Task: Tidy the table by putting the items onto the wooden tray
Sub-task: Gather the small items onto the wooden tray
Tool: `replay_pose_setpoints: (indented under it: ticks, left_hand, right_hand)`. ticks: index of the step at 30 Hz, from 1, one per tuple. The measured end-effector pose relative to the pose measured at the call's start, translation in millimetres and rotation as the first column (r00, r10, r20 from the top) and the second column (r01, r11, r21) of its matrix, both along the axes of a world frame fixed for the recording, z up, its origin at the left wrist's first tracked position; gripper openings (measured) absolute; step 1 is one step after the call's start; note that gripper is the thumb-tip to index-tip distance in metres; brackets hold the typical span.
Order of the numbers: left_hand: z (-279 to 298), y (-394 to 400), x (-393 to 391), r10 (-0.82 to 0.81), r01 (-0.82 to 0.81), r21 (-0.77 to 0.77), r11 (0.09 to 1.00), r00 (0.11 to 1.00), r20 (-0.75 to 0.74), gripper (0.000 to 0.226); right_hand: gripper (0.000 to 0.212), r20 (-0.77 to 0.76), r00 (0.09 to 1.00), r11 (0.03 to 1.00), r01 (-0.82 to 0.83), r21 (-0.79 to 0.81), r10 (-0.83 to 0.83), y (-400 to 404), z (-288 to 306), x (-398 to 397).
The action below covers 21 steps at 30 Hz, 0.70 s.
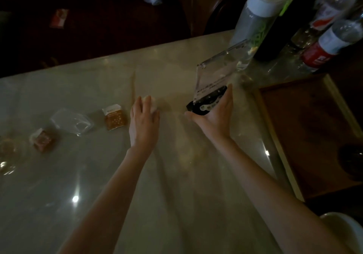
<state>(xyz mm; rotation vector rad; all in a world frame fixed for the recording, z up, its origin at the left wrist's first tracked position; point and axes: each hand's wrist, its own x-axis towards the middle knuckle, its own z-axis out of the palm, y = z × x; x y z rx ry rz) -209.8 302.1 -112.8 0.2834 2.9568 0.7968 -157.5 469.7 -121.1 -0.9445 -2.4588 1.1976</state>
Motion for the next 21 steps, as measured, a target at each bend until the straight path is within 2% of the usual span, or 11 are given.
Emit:
replay_pose_setpoints:
  ticks: [5,13,19,21]
  left_hand:
    - [2,-6,-3,-0.036,0.04,0.073,0.997,0.998,-0.057,0.043]
    - [13,3,16,-0.028,0.027,0.111,0.993,1.0,0.012,0.053]
    - [34,27,31,-0.105,0.109,0.187,0.976,0.994,-0.031,0.053]
    - [41,42,36,-0.141,0.148,0.226,0.963,0.989,-0.047,0.053]
  right_hand:
    - [0.134,-0.033,0.998,0.999,0.045,-0.002,-0.045,0,-1,-9]
    - [0.127,-0.083,0.994,0.998,0.062,-0.029,-0.065,9,8,-1]
    - [0.112,-0.153,0.988,0.995,0.038,0.087,-0.024,41,36,26]
    - [0.115,-0.141,0.989,0.99,0.062,0.123,-0.045,56,46,37]
